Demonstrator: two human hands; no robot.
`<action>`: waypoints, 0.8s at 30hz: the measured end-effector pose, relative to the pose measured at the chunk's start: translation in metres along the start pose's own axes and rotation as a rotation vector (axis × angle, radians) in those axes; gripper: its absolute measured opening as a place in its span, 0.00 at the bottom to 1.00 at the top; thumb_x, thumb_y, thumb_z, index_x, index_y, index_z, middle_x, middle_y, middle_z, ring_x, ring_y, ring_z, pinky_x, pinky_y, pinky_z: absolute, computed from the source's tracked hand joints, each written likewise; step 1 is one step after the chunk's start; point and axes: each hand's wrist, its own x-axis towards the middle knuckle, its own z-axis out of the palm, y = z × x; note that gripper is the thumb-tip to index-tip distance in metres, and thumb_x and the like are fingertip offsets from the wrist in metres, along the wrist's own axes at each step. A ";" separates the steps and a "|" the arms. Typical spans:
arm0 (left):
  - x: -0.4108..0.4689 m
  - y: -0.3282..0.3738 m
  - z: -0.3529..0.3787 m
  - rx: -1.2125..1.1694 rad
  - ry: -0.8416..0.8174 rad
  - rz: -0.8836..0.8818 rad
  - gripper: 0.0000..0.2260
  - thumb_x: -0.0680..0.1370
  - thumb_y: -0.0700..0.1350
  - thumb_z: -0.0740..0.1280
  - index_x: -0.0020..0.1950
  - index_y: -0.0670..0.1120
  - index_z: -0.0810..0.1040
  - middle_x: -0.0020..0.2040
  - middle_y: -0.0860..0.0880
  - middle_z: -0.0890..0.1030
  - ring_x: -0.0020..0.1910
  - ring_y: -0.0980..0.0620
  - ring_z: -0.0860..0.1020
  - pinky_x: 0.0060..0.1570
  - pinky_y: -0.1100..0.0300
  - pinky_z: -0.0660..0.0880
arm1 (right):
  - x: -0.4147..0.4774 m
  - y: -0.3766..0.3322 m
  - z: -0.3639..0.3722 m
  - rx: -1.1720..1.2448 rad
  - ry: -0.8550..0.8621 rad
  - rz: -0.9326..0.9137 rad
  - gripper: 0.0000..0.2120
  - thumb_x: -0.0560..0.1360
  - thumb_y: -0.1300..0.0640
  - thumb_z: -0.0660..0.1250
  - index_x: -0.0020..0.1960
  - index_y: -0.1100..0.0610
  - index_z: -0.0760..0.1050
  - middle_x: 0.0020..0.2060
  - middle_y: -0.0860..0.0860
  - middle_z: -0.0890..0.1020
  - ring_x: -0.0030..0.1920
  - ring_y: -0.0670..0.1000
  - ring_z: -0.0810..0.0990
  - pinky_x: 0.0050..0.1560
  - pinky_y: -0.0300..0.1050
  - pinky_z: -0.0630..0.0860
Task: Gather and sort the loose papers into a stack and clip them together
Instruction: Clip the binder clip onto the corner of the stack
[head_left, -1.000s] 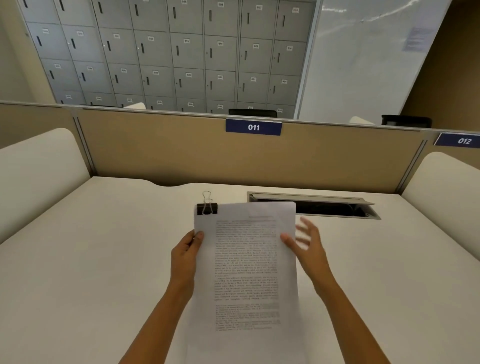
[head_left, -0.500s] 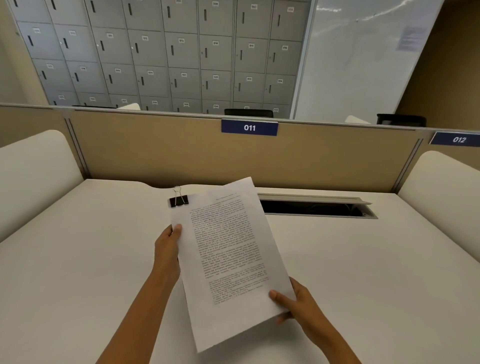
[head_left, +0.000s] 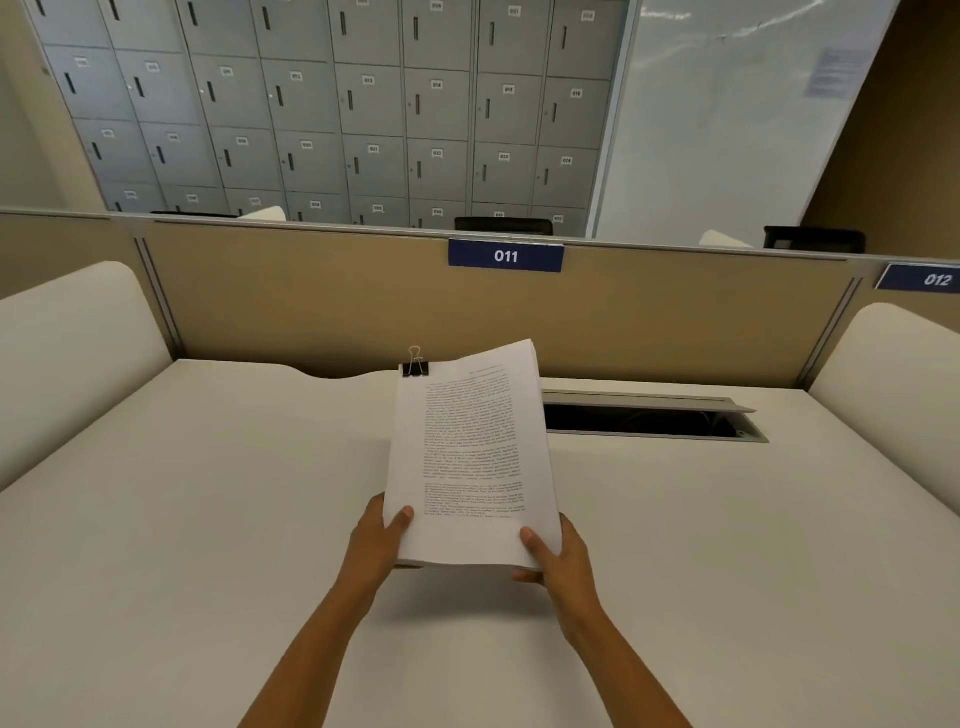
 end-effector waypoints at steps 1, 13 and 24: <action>0.002 -0.003 0.000 0.017 0.007 0.007 0.19 0.79 0.46 0.60 0.69 0.44 0.64 0.63 0.43 0.74 0.54 0.45 0.75 0.49 0.47 0.79 | 0.003 0.002 0.003 -0.020 0.008 0.000 0.20 0.75 0.58 0.66 0.66 0.53 0.67 0.55 0.48 0.78 0.43 0.49 0.84 0.36 0.46 0.82; 0.038 -0.033 0.006 0.096 0.249 0.099 0.20 0.80 0.43 0.59 0.71 0.42 0.64 0.66 0.41 0.73 0.63 0.40 0.73 0.64 0.48 0.69 | 0.037 0.026 0.037 -0.206 0.018 -0.089 0.16 0.77 0.56 0.64 0.64 0.50 0.68 0.54 0.44 0.80 0.36 0.53 0.83 0.34 0.41 0.81; 0.097 -0.040 0.008 0.105 0.363 0.217 0.17 0.80 0.39 0.58 0.68 0.41 0.68 0.62 0.41 0.76 0.60 0.42 0.75 0.61 0.54 0.70 | 0.098 0.040 0.069 -0.467 0.107 -0.149 0.21 0.76 0.50 0.63 0.68 0.50 0.65 0.58 0.47 0.78 0.58 0.47 0.76 0.60 0.47 0.75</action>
